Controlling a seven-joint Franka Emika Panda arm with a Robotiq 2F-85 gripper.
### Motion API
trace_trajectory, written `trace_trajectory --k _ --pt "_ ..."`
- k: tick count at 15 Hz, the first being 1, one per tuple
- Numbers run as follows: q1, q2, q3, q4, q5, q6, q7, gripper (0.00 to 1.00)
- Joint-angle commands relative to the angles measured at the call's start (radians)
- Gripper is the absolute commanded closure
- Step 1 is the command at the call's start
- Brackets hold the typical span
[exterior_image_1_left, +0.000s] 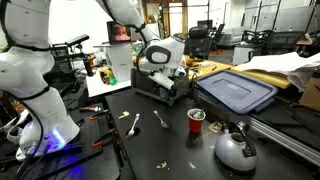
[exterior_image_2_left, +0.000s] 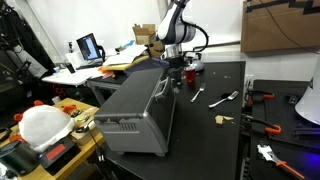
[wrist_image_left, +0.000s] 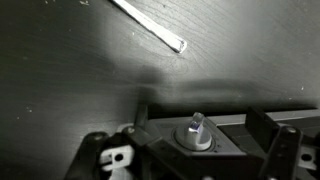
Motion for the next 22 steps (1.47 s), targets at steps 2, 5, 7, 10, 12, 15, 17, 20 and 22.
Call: trace_trajectory --k 2,5,7,10,12,15,17,20,22 --pt "-0.010 -0.025 0.007 -0.019 0.028 -0.021 -0.055 0.00" --pt "-0.012 -0.023 0.011 -0.019 0.038 -0.025 -0.073 0.00" --pt "-0.013 -0.022 0.012 -0.020 0.050 -0.021 -0.086 0.00" --pt "-0.019 -0.018 0.014 -0.022 0.097 -0.011 -0.107 0.00" --pt "-0.018 -0.014 0.009 -0.020 0.120 -0.009 -0.117 0.00" --pt "-0.020 -0.007 0.003 -0.021 0.135 0.000 -0.115 0.00" --pt "-0.022 -0.001 0.001 -0.020 0.140 0.000 -0.113 0.00" --pt "-0.027 0.008 0.000 -0.018 0.138 0.000 -0.110 0.00" --pt "-0.030 0.008 0.001 -0.020 0.139 -0.001 -0.111 0.26"
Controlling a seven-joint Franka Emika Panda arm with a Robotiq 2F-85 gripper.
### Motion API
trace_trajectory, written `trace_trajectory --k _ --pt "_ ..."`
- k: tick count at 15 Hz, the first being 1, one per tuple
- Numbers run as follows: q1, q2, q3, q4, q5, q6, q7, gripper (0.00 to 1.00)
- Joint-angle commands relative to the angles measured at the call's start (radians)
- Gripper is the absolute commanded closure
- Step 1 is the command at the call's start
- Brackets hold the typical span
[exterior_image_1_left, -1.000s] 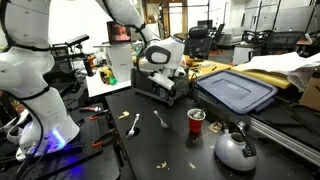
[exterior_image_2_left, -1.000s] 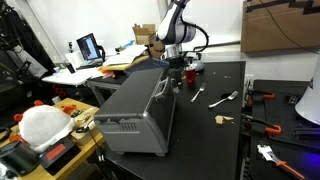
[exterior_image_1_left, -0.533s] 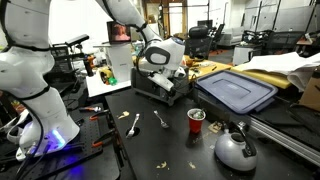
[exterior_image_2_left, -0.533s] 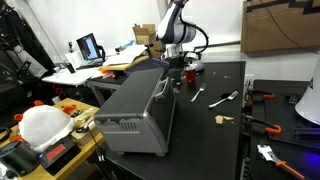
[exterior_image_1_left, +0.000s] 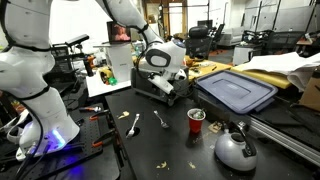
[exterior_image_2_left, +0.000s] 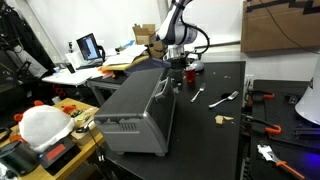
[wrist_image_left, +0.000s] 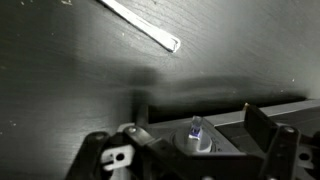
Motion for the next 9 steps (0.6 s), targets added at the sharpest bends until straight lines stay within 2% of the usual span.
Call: trace_trajectory --k 1,2,3,9 --pt "-0.010 -0.008 0.003 -0.013 0.026 0.004 -0.034 0.29" --pt "-0.010 -0.007 0.004 -0.013 0.026 0.005 -0.034 0.31" --pt "-0.009 -0.006 0.004 -0.012 0.026 0.005 -0.031 0.37" --pt "-0.015 -0.004 0.006 -0.007 0.049 0.007 -0.025 0.84"
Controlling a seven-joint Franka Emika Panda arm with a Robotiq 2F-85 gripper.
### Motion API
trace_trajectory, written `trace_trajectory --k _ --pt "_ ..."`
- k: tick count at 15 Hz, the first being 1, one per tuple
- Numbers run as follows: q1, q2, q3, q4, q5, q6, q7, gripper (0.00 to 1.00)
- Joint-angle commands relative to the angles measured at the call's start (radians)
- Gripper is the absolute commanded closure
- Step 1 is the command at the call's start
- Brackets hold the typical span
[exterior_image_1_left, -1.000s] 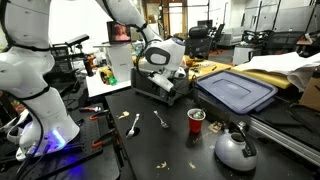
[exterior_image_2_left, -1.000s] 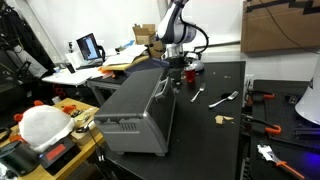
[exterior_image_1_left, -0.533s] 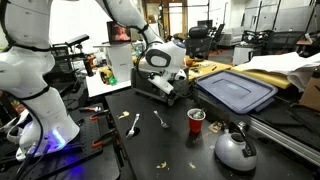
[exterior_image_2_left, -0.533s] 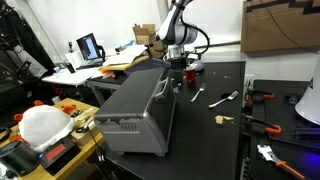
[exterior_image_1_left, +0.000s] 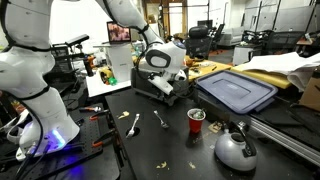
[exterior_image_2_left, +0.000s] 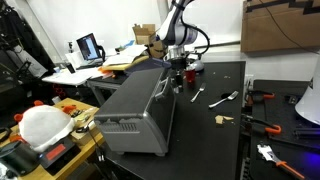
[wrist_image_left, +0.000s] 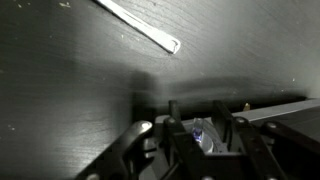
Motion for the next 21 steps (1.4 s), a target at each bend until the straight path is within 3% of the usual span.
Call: trace_trajectory --k 1,3,4,9,10,11,12,18,20,21 --pt "-0.013 -0.010 0.005 -0.009 0.051 0.011 -0.023 0.91" --pt "-0.013 -0.013 0.003 -0.010 0.065 0.017 -0.021 0.53" --pt "-0.014 -0.013 0.003 -0.010 0.070 0.017 -0.020 0.52" --pt "-0.018 -0.016 0.004 -0.018 0.108 0.045 -0.018 0.17" --pt "-0.019 -0.016 0.005 -0.019 0.117 0.052 -0.019 0.60" --pt "-0.020 -0.016 0.005 -0.021 0.124 0.057 -0.018 0.54" --pt "-0.020 -0.016 0.007 -0.023 0.134 0.064 -0.018 0.54" --pt "-0.017 -0.023 0.009 -0.039 0.177 0.086 -0.021 0.97" --pt "-0.017 -0.031 0.006 -0.046 0.193 0.083 -0.024 1.00" --pt "-0.019 -0.028 0.006 -0.044 0.200 0.077 -0.027 0.97"
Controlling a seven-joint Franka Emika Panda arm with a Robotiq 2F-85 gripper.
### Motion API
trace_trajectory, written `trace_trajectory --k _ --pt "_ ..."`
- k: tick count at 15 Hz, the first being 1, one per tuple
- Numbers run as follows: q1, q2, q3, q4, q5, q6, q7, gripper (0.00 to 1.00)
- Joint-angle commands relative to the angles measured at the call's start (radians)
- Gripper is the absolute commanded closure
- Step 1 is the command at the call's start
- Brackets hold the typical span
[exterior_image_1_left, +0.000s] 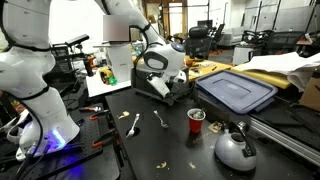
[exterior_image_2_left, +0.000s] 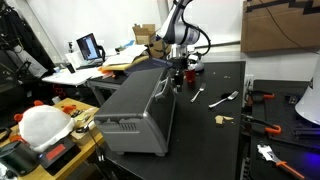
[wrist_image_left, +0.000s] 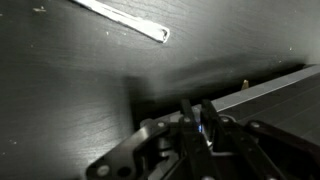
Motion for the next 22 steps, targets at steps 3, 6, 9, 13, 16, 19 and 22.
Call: trace_trajectory --k 3,6,9,13,16,19,22 --pt "-0.014 -0.005 0.004 0.003 0.062 -0.012 -0.041 0.96" --pt "-0.038 0.021 0.009 0.035 0.098 -0.094 -0.081 0.96" --pt "-0.048 0.047 -0.001 0.065 0.129 -0.161 -0.119 0.96" --pt "-0.050 0.076 -0.018 0.105 0.143 -0.235 -0.136 0.96" --pt "-0.054 0.096 -0.023 0.134 0.142 -0.286 -0.137 0.96" --pt "-0.024 0.091 -0.045 0.126 0.117 -0.230 -0.110 0.57" --pt "0.020 0.063 -0.066 0.092 0.079 -0.119 -0.088 0.37"
